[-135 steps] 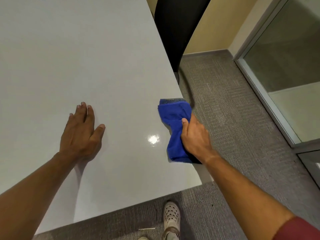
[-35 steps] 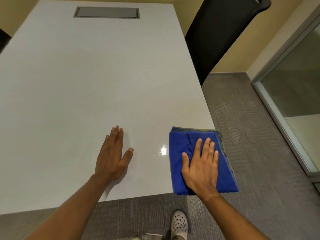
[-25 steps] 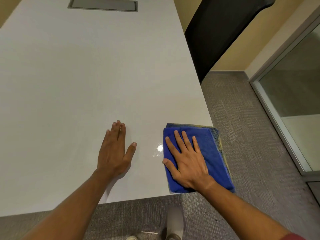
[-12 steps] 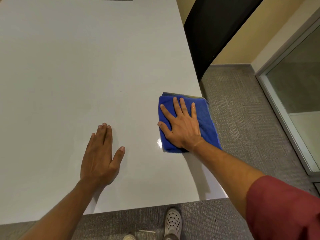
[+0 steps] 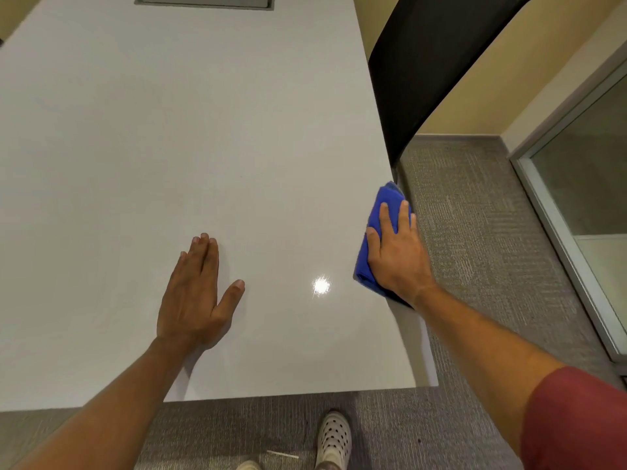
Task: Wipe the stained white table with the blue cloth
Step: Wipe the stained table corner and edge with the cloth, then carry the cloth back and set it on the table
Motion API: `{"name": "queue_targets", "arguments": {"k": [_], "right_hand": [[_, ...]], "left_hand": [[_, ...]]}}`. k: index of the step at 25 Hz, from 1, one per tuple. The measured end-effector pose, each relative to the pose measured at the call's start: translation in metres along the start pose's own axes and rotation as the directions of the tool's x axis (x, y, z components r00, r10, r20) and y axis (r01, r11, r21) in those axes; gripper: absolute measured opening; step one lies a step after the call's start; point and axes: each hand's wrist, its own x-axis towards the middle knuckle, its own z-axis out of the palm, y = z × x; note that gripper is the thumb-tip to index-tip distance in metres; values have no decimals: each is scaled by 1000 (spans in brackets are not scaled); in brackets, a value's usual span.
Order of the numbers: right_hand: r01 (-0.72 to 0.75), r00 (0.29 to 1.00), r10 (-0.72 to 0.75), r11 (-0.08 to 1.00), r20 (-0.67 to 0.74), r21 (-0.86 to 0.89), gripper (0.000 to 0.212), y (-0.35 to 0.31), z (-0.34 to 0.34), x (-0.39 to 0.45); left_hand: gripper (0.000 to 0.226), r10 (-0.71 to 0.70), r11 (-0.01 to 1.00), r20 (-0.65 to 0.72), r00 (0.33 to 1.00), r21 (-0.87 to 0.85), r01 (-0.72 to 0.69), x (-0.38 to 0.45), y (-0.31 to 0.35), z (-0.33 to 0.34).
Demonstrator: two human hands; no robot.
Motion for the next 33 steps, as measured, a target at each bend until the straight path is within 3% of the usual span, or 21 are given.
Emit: {"name": "queue_targets", "arguments": {"k": [4, 12, 16, 21, 24, 27, 29, 31, 33], "right_hand": [[-62, 998, 62, 998, -3, 1, 67, 5, 3, -56], [-19, 1000, 22, 969, 13, -247, 77, -19, 22, -156], [133, 988, -115, 968, 99, -213, 78, -66, 47, -182], [187, 975, -162, 966, 150, -177, 77, -88, 47, -178], [209, 974, -210, 978, 81, 12, 72, -75, 32, -187], [65, 986, -27, 972, -166, 228, 58, -58, 15, -206], [-41, 935, 129, 965, -330, 261, 40, -43, 5, -218], [-167, 893, 285, 928, -348, 332, 25, -25, -4, -230], [-289, 878, 413, 861, -243, 418, 16, -10, -12, -243]], "left_hand": [[83, 27, 999, -10, 1000, -17, -27, 0, 1, -1], [85, 140, 986, 9, 990, -93, -138, -44, 15, -7], [83, 250, 962, 4, 968, -111, -248, -77, 40, -3], [71, 132, 956, -29, 991, -262, -135, -117, 54, -3], [61, 116, 943, -36, 993, -310, -121, -141, 58, -2], [46, 133, 951, -43, 990, -277, -140, -154, 61, -2], [33, 119, 952, -43, 992, -280, -126, -159, 64, -4], [21, 97, 947, -12, 995, -307, -96, -164, 68, -4], [16, 54, 942, 40, 998, -334, -37, -171, 71, -4]]}}
